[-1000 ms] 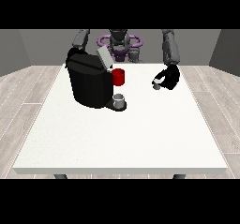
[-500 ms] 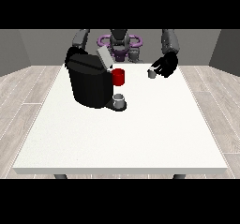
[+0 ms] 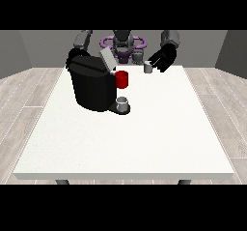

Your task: Insert the coffee pod into the coffee machine and close the lid

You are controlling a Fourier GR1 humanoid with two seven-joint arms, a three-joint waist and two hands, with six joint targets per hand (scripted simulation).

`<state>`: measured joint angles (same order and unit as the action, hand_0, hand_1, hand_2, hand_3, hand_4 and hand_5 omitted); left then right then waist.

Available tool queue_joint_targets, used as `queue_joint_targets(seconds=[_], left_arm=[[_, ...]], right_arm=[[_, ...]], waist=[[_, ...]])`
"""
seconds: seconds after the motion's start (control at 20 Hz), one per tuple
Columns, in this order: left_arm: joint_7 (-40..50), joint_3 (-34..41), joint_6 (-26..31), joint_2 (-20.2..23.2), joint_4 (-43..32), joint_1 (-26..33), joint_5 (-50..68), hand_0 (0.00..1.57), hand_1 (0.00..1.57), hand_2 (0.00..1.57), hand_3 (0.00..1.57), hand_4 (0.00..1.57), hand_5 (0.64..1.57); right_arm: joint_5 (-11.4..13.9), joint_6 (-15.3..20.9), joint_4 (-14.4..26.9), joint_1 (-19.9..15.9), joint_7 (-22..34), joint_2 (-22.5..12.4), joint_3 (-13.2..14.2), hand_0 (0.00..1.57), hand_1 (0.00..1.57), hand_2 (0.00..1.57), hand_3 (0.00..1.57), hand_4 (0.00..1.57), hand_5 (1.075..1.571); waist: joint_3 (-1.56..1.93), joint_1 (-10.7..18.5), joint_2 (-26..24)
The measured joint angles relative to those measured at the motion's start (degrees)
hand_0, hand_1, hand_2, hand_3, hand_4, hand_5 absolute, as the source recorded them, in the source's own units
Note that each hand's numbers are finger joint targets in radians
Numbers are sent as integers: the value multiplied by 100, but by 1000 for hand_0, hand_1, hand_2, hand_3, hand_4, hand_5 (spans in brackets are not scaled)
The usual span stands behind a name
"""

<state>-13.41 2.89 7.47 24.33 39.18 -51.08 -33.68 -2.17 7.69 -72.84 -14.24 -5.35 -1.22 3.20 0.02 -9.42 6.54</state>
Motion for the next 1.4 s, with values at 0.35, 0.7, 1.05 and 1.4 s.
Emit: queue_joint_targets(seconds=[0.35, 0.7, 1.05, 1.4], left_arm=[[328, 184, 36, 95, -4, -507, -31, 1211, 1211, 1253, 1199, 507, 1571], [578, 437, 89, 351, -159, -1155, -7, 1284, 1284, 1340, 1276, 519, 1571], [656, 434, -22, 285, -201, -1358, -109, 1277, 1277, 1303, 1236, 488, 1571], [628, 448, -61, 295, -332, -1424, -189, 1326, 1326, 1335, 1233, 503, 1571]], right_arm=[[-11, -19, -220, -159, 155, 17, -164, 0, 0, 0, 0, 494, 1571], [160, 112, -550, -353, 366, 48, -403, 0, 0, 0, 0, 514, 1571], [159, 85, -649, -422, 354, -77, -302, 0, 0, 0, 0, 459, 1571], [184, 115, -831, -363, 382, -74, -318, 0, 0, 0, 0, 517, 1571]], waist=[[-1, -276, 92], [-1, -673, 397], [-1, -771, 592], [-2, -875, 721]])
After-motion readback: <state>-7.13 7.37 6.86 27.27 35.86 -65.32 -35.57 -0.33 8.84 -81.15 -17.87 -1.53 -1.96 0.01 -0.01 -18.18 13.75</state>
